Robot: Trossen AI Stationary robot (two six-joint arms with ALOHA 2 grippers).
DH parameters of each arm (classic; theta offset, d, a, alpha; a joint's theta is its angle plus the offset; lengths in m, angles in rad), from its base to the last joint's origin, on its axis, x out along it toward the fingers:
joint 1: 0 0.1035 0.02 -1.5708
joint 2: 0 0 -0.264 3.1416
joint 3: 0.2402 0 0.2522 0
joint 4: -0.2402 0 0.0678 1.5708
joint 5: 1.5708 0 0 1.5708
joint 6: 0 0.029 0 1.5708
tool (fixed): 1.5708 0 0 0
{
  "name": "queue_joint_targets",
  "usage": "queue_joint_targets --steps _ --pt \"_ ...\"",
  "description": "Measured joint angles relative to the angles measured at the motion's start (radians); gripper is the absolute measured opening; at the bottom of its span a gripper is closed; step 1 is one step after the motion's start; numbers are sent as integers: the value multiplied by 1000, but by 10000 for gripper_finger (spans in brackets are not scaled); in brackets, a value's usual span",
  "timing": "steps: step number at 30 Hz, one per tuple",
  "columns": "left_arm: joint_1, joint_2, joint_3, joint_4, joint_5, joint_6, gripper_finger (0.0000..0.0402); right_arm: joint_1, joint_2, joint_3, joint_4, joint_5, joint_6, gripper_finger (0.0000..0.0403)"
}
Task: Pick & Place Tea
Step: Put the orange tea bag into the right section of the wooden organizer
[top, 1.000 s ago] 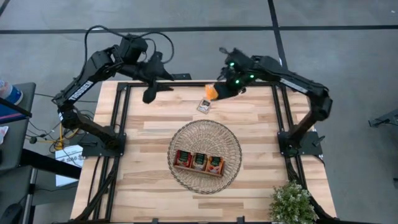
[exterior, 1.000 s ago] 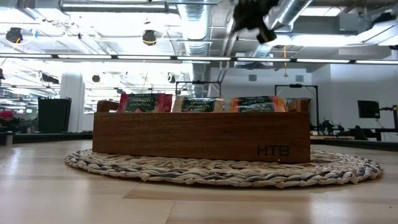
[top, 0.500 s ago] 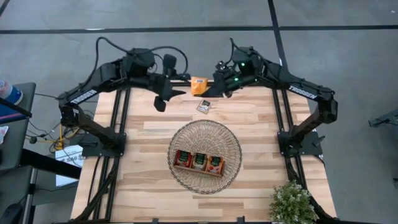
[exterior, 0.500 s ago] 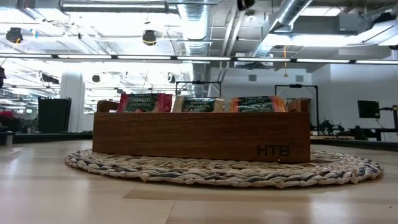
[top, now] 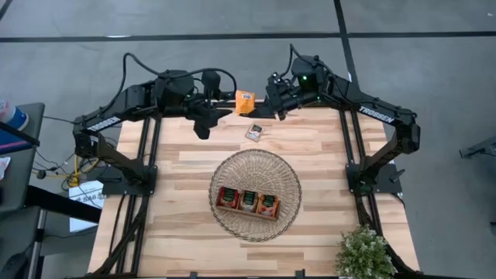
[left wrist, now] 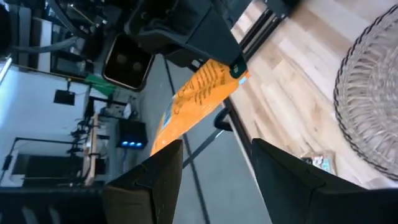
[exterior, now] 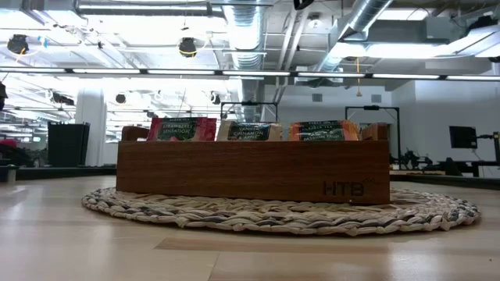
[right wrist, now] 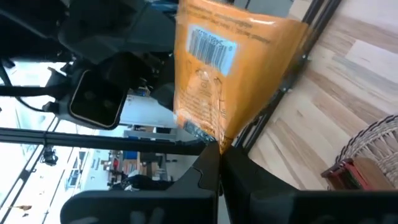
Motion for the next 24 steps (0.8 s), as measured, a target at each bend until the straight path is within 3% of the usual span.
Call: queue_joint_targets --steps 7,24 --pt "-34 0 0 -2 -102 7 185 -16 0 0 0 -1 -15 0" --pt "-72 10 0 56 -89 117 185 -9 0 0 9 -8 0 0"
